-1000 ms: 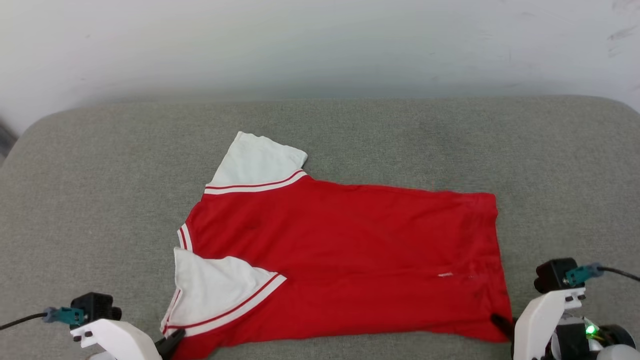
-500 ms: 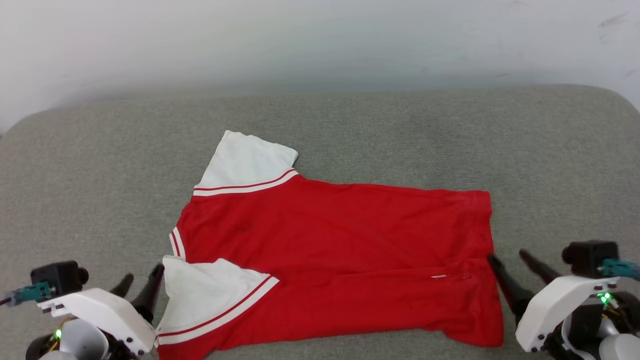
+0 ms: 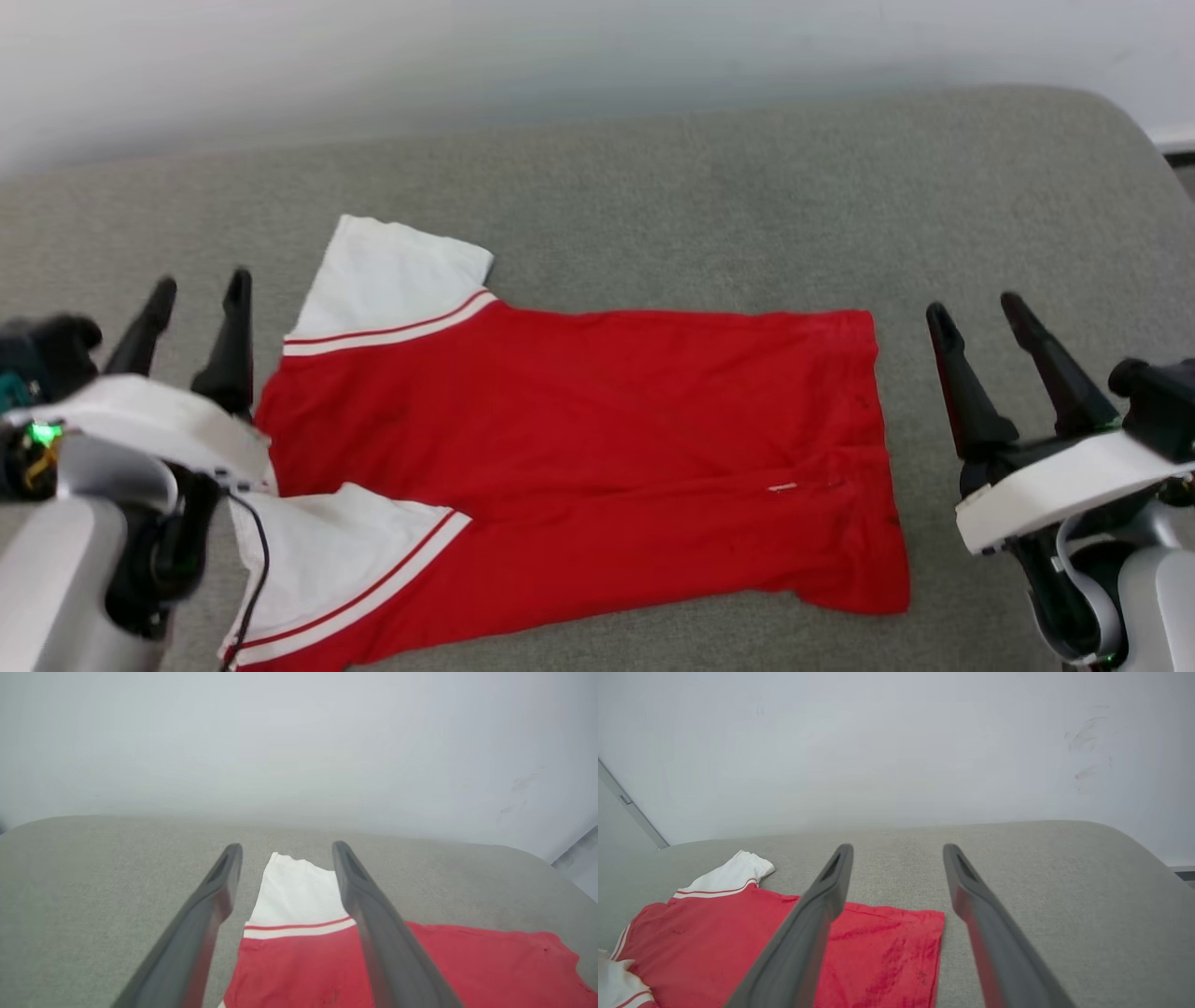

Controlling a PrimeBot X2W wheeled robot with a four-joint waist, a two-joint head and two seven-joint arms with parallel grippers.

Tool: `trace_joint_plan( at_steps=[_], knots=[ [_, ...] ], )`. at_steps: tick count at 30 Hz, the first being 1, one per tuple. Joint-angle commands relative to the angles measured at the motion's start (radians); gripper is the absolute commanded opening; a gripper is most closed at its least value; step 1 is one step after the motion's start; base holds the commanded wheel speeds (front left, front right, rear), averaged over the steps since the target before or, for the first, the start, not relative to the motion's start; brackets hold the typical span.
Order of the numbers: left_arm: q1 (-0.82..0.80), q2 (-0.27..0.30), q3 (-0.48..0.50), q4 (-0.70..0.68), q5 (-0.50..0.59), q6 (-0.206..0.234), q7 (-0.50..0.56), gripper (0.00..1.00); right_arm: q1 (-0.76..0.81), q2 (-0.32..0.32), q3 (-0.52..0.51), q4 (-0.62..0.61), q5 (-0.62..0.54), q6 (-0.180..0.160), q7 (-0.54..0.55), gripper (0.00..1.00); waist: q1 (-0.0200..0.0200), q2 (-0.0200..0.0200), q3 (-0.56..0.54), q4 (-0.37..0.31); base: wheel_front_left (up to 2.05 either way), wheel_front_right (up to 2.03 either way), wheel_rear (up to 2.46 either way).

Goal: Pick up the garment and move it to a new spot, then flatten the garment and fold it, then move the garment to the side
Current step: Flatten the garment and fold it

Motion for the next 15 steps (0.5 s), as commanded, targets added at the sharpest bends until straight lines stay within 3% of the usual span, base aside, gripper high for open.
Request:
trace_joint_plan(
  at_steps=[1,7,15],
  knots=[
    [-0.044,0.004,0.0,0.004,0.006,0.0,0.006,1.0,-0.029,0.012,0.002,-0.019,-0.009,0.0,-0.007,1.0,0.0,-0.0001,0.068,-0.04,0.0,0.0,0.0],
    [-0.229,0.033,-0.001,0.089,-0.011,-0.053,0.079,1.0,-0.096,0.031,0.015,-0.079,-0.04,0.0,-0.028,1.0,0.0,-0.0001,0.192,-0.093,0.0,0.0,0.0],
    [-0.441,0.11,-0.014,0.248,-0.084,-0.154,0.298,1.0,-0.135,0.053,0.032,-0.103,-0.051,0.0,-0.044,1.0,0.0,-0.0001,0.295,-0.152,0.0,0.0,0.0]
  ],
)
